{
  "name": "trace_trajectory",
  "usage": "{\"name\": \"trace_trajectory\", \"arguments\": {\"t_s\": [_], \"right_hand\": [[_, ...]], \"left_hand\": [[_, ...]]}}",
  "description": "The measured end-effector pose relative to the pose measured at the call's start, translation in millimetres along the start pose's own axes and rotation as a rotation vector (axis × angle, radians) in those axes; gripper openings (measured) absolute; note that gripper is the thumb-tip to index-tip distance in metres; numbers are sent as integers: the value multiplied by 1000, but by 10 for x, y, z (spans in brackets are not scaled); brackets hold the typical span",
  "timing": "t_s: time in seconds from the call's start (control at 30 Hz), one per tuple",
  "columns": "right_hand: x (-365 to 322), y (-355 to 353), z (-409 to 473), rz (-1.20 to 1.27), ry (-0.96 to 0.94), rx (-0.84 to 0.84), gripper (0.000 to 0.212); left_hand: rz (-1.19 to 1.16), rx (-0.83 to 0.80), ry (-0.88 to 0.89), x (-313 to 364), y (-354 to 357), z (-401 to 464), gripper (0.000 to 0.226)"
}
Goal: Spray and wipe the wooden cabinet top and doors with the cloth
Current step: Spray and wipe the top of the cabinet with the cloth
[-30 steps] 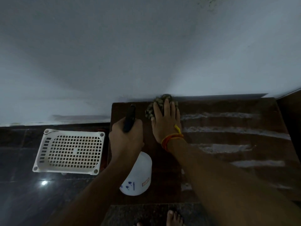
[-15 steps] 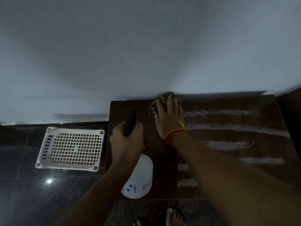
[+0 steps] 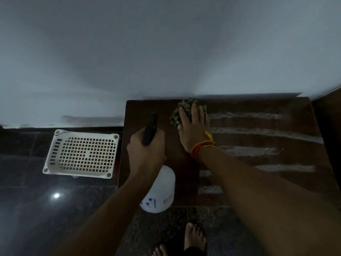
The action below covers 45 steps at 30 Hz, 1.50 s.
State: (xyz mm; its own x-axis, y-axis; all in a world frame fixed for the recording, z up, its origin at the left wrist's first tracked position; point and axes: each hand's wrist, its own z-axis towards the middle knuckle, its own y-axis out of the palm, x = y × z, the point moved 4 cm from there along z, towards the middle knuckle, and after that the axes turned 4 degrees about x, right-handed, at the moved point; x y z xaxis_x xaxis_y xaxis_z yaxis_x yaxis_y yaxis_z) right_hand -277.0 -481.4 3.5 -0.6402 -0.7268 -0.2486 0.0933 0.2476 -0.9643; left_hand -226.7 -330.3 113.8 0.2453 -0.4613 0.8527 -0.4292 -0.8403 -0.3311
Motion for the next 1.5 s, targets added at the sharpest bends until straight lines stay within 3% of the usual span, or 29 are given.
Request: {"name": "trace_trajectory", "arguments": {"t_s": [0.57, 0.93, 1.17, 1.5], "right_hand": [[-124, 236, -2088, -123, 121, -53, 64], [-112, 255, -2230, -111, 111, -81, 66], [-78, 109, -1724, -4, 65, -73, 55], [-64, 202, -2013, -37, 106, -112, 58]], "left_hand": [[9, -51, -2, -275, -202, -772, 22], [30, -52, -20, -379, -192, -886, 22], [18, -56, -8, -319, -134, -816, 20], [32, -63, -14, -200, -16, -792, 17]]}}
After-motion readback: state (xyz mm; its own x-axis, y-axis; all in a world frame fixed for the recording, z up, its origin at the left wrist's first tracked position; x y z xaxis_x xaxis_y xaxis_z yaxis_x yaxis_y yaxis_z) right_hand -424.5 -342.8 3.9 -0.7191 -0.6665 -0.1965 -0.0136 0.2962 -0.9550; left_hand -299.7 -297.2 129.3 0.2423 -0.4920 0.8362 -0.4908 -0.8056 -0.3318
